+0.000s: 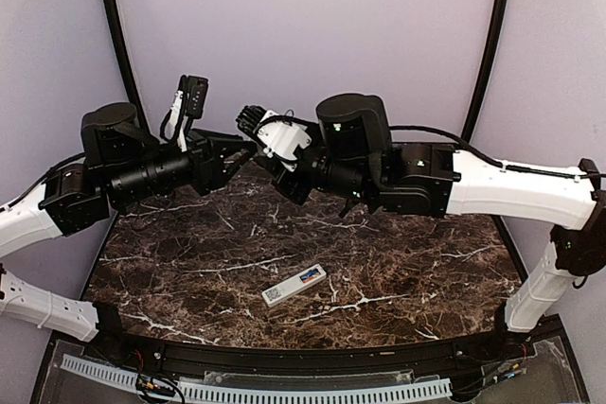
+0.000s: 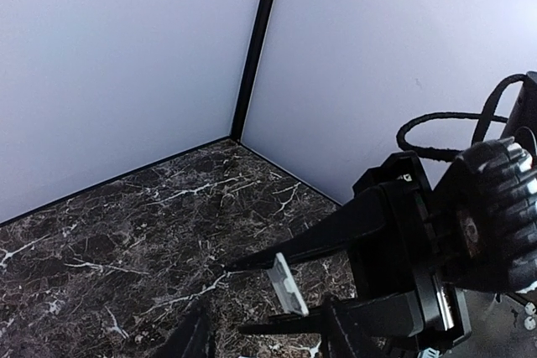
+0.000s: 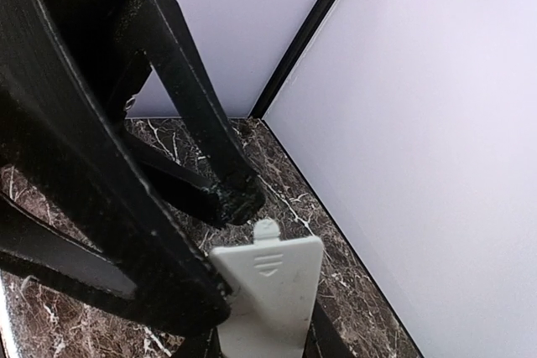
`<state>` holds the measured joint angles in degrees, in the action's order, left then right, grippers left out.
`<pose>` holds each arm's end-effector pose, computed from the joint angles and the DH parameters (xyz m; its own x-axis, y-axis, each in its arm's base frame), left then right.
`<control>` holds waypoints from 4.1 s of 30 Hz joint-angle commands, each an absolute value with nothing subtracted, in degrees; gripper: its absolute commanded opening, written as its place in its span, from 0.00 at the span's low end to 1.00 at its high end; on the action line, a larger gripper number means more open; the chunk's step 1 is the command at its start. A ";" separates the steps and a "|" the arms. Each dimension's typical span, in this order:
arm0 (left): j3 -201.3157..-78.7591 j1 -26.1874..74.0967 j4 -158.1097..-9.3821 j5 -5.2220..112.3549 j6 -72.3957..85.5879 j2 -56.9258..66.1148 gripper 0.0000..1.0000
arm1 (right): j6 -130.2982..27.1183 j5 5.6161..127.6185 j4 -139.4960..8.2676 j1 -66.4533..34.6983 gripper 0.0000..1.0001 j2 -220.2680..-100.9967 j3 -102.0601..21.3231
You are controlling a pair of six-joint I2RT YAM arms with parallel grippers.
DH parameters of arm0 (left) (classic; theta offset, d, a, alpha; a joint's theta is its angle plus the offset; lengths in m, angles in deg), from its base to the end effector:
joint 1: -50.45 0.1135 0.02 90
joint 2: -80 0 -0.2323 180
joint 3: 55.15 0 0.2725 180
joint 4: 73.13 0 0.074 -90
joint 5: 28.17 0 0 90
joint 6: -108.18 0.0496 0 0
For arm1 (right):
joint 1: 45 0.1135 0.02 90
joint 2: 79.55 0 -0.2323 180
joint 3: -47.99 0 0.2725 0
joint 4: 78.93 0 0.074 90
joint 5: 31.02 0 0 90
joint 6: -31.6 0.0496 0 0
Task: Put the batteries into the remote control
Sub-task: Pass from the right arm to the left, then pass from the left arm to the right, then move the remote control without the battery cover to the center of the board.
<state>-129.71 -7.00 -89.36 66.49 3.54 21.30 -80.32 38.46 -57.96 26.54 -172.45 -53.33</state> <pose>0.1567 -0.2380 0.3857 -0.2047 -0.1476 -0.9676 0.7697 0.5865 -0.2522 0.1491 0.3918 0.3592 0.2274 -0.4231 -0.8771 -0.7493 0.4993 -0.4351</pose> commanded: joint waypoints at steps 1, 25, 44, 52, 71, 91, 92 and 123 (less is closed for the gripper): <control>-131.68 -7.06 -88.26 68.25 2.44 21.35 0.35 | -81.53 35.25 -61.12 27.71 0.09 -173.24 -54.29; -128.70 -7.10 -80.39 66.90 2.84 24.70 0.00 | -74.26 41.18 -70.65 26.54 0.91 -164.74 -46.51; -128.69 -7.12 -59.06 56.49 4.68 23.70 0.00 | -26.64 92.40 -104.41 13.35 0.60 -167.44 -45.29; -128.52 -7.12 -59.39 55.62 3.23 22.89 0.00 | -23.95 97.13 -108.73 13.40 0.32 -171.79 -48.46; -126.71 -7.11 -59.29 56.04 2.74 23.37 0.00 | -24.87 98.81 -107.32 13.44 0.19 -173.07 -51.44; -125.51 -7.11 -59.65 57.31 4.31 24.05 0.01 | -25.82 98.56 -98.19 13.18 0.00 -173.36 -54.73; -125.47 -7.11 -60.18 58.30 5.63 24.42 0.06 | -25.72 97.99 -95.71 12.77 0.00 -173.10 -55.11; -111.55 -12.12 -94.29 63.37 26.57 3.67 0.97 | -40.79 105.83 -28.33 -6.72 0.00 -179.09 -41.19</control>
<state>-107.64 -11.83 -91.63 64.83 23.61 10.64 -36.25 102.02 -29.00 -4.86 -177.13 -42.45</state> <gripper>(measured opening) 0.935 0.013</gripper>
